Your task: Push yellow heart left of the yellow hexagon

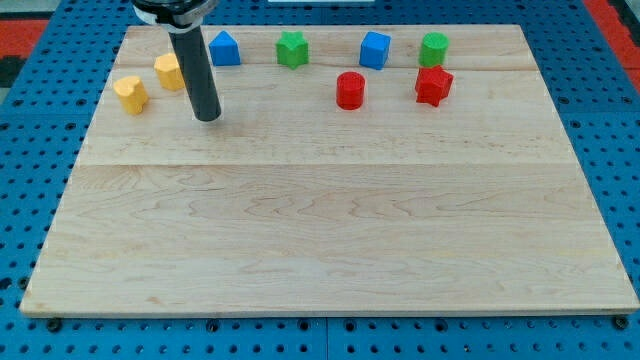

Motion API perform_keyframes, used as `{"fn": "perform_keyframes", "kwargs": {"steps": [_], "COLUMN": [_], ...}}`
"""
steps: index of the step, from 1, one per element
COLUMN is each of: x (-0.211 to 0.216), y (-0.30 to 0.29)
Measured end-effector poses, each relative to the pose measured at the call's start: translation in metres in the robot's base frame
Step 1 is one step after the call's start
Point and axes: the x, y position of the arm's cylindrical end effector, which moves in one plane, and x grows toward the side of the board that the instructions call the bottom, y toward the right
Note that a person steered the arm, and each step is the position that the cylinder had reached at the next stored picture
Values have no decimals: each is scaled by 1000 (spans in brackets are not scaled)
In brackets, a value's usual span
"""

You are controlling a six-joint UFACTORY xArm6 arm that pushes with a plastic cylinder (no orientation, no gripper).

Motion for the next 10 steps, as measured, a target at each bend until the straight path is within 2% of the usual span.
{"fn": "perform_keyframes", "kwargs": {"steps": [1,3,4,5,7,10], "x": [2,57,56,40,-24,-34], "y": [3,-9,-65,-94,-98,-79]}}
